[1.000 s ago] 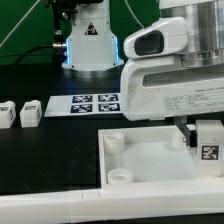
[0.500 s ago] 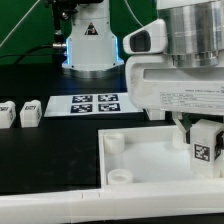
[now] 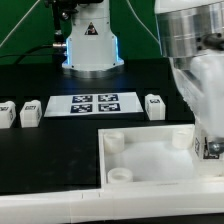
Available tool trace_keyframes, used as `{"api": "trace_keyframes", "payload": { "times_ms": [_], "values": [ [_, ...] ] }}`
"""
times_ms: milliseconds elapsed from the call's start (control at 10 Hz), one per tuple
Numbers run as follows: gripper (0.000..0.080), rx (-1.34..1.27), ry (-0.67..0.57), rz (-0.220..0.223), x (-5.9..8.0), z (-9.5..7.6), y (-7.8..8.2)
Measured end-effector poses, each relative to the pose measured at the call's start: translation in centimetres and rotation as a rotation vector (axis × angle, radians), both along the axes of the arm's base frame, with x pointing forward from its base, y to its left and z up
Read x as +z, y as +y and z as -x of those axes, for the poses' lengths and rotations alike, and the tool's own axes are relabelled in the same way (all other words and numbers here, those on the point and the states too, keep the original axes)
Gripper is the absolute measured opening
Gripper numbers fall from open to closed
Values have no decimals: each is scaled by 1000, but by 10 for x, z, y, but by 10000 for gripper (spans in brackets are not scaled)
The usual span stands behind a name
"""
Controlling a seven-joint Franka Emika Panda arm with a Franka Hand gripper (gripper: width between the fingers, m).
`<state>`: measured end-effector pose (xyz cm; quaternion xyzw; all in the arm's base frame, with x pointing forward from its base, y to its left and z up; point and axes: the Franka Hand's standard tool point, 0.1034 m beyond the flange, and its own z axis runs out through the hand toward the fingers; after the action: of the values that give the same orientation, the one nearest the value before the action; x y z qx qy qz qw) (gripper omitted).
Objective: Assemble one leg
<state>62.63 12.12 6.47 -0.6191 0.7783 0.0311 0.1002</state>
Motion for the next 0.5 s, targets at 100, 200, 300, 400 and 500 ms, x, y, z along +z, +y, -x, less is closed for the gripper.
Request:
{"api": "trace_keyframes", "payload": {
  "times_ms": [100,200,300,400,500],
  "values": [
    [302,-30,5,-4,0,0,1],
    [302,-14,2,-2,0,0,1],
    [471,-13,2,-2,0,0,1],
    [471,13,-2,1,0,0,1],
    [614,38,-7,4,0,0,1]
  ]
}}
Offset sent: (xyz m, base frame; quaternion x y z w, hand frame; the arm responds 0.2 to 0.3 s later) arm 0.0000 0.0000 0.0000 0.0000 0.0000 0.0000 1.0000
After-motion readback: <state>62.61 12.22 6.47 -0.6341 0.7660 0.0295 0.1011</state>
